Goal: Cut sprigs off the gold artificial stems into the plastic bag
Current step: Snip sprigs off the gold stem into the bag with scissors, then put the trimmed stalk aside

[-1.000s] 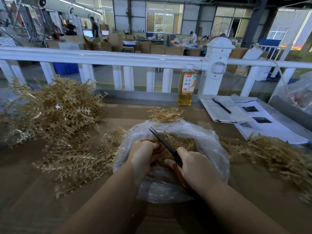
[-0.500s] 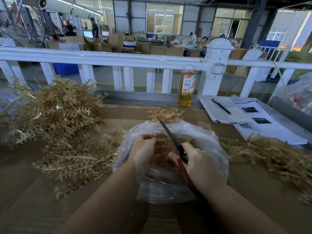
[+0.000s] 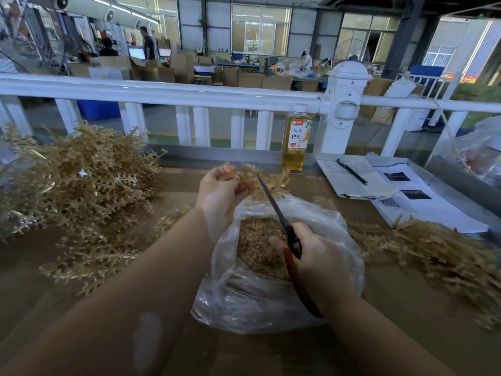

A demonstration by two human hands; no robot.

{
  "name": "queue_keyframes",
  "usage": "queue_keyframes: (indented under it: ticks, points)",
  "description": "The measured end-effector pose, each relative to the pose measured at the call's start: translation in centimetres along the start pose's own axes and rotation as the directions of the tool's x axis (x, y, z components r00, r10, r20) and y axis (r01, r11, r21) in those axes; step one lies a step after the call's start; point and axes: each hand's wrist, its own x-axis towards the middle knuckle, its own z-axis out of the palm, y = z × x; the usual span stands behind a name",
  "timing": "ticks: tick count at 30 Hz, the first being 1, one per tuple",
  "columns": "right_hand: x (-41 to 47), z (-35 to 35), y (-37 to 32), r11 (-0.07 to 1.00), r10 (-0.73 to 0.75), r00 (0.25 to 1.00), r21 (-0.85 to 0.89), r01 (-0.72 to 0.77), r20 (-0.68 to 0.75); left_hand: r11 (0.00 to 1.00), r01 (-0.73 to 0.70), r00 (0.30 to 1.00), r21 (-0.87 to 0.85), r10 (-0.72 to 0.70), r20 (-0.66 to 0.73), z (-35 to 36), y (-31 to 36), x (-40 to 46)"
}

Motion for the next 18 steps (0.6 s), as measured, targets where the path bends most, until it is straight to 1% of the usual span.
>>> queue_keyframes:
  ticks: [3,5,6,11,13,17,18]
  points:
    - [0.2,0.2,0.2,0.997,-0.046,0.999,-0.068,0.043,-0.030,0.997,-0.038,0.999,-0.063,0.038,-0.001,0.9,1.0,1.3]
    - [0.4,0.3,0.1,0.992,-0.071,0.995,-0.107,0.063,-0.068,0.996,-0.050,0.998,-0.069,0.047,-0.039,1.4,1.4,2.2]
    - [0.5,0.3,0.1,0.990,-0.058,0.996,-0.130,0.049,-0.066,0.997,-0.043,0.997,-0.068,0.039,-0.059,1.6,1.4,2.6]
    - [1.4,1.1,0.6,0.961,0.104,0.993,-0.264,-0.088,0.048,0.990,0.117,0.983,-0.077,-0.126,-0.133,1.0,-0.7,4.3]
    - [1.8,1.2,0.7,0.949,0.139,0.988,-0.294,-0.115,0.063,0.981,0.169,0.968,-0.090,-0.183,-0.172,0.5,-1.7,5.1]
    - [2.4,1.5,1.1,0.932,0.178,0.981,-0.334,-0.143,0.076,0.969,0.214,0.945,-0.127,-0.238,-0.225,0.0,-2.8,6.5]
    - [2.5,1.7,1.2,0.928,0.186,0.979,-0.342,-0.148,0.081,0.968,0.229,0.939,-0.103,-0.247,-0.239,0.1,-2.9,6.7]
